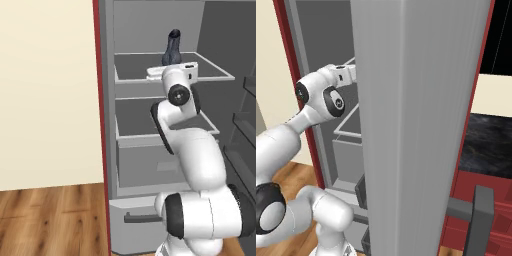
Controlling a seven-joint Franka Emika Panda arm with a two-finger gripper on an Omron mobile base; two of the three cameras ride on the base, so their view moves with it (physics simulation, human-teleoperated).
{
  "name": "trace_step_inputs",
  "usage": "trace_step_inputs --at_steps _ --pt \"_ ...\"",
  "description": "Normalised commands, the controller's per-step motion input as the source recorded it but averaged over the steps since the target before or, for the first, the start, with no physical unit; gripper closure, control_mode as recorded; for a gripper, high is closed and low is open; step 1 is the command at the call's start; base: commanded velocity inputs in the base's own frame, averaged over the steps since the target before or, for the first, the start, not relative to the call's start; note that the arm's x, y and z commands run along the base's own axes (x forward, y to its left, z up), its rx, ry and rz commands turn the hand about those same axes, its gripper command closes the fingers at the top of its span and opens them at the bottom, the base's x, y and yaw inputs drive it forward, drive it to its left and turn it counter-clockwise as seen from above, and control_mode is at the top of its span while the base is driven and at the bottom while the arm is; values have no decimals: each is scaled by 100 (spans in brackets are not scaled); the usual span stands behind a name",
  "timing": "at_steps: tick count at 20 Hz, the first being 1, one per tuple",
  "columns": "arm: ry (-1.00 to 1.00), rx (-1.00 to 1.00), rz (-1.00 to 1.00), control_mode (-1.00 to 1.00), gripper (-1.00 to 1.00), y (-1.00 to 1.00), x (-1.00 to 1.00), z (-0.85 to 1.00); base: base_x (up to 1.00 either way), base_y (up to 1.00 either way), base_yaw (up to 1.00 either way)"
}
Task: Move the sushi and pork chop from the top shelf to the second highest shelf to make space. Then, place the pitcher from the counter on the cleared top shelf.
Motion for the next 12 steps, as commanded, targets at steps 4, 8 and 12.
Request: trace_step_inputs --at_steps 4,8,12 --pt "1 11 -7 -100 -100 0 -100 0 0 0 0" --pt "0 13 -7 -100 -100 0 -100 0 0 0 0" --pt "5 12 -4 -100 -100 0 -100 0 0 0 0"
